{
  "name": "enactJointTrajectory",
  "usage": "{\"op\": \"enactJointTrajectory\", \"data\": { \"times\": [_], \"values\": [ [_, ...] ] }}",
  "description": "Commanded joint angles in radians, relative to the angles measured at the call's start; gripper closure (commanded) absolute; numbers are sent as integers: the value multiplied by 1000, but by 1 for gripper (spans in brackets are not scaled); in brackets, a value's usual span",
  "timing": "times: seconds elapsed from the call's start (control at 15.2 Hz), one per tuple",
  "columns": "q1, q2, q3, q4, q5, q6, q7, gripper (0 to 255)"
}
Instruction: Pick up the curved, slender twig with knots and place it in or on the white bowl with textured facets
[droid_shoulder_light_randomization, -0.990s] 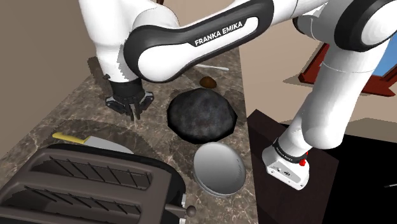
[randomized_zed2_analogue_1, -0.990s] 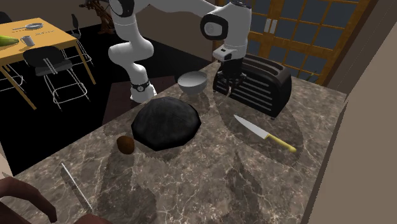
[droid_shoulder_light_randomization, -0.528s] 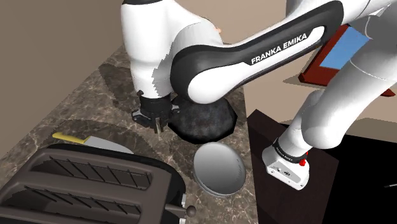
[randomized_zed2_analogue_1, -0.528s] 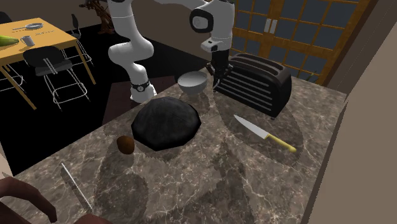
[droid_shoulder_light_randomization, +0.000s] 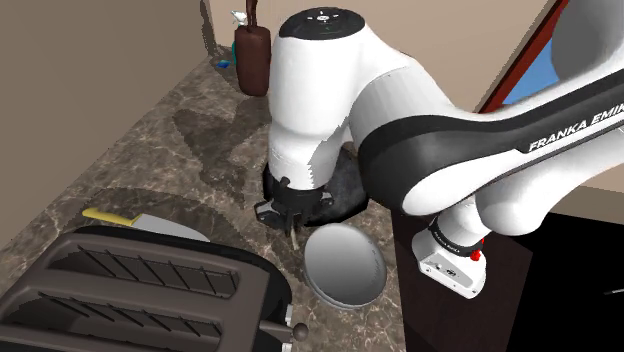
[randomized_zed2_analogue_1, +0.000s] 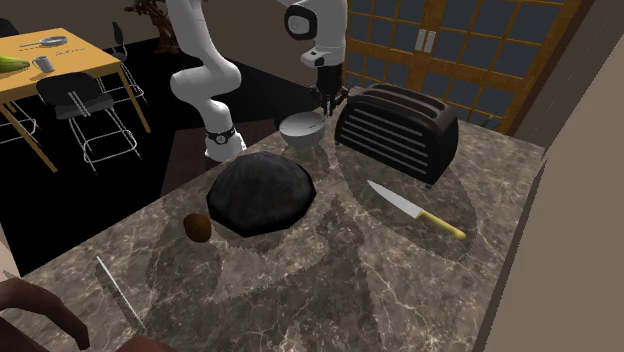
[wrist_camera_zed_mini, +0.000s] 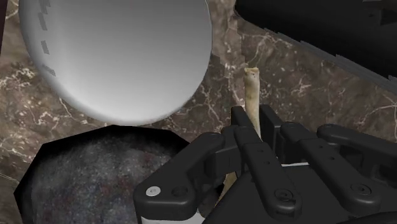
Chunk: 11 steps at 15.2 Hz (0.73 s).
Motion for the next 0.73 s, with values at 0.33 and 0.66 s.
{"op": "enactJointTrajectory", "data": {
  "times": [0.33, 0.66],
  "values": [
    [135, -243, 1, -167, 148, -55, 32, 255],
    [172, -277, 24, -237, 186, -15, 50, 255]
  ]
}}
